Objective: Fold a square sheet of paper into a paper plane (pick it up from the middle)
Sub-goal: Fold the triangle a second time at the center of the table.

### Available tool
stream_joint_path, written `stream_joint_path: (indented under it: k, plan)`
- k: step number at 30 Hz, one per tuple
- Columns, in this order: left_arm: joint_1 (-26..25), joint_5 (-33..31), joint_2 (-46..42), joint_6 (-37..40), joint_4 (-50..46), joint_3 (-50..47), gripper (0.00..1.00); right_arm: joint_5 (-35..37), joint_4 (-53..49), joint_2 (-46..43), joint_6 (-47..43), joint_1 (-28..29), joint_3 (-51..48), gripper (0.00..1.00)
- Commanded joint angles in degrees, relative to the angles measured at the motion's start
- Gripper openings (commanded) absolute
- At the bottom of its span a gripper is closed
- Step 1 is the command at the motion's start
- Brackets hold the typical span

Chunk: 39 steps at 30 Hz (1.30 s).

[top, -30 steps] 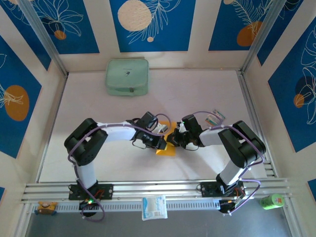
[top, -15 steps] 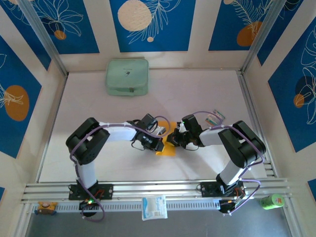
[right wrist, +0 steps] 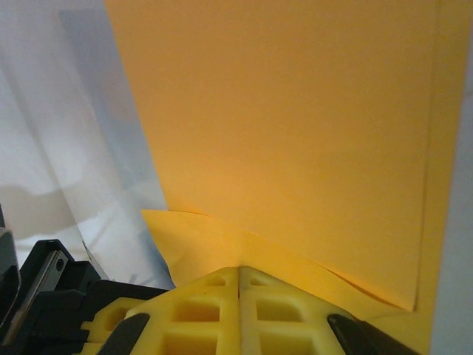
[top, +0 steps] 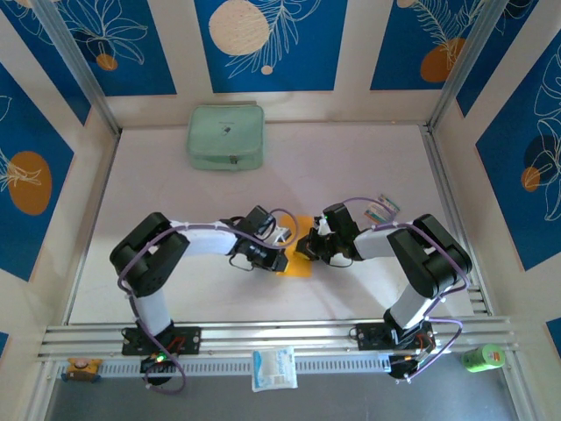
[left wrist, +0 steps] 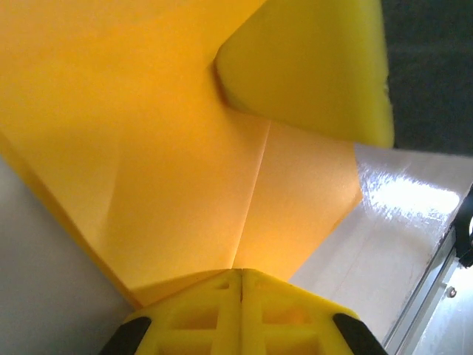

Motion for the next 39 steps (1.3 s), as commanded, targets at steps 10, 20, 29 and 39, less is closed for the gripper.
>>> stream_joint_path:
  k: [10, 20, 29, 39]
  plan:
    - [-0.44, -2.26, -4.52, -1.62, -6.88, -6.25, 0.08, 2.65, -6.38, 1.81, -0.90, -1.11, -0.78, 0.00]
    - [-0.18, -1.09, -10.26, -2.41, -2.95, -3.52, 0.07, 2.30, -6.42, 1.75, -0.91, -1.20, -0.50, 0.00]
    - [1.30, -0.01, -1.24, -1.43, -0.54, 3.40, 0.08, 1.87, -6.16, 2.15, -0.91, -1.11, -0.33, 0.00]
    - [1.27, -2.03, 2.93, -1.92, -0.13, -1.44, 0.05, 0.04, -6.51, 0.48, -1.76, -1.11, 1.44, 0.00]
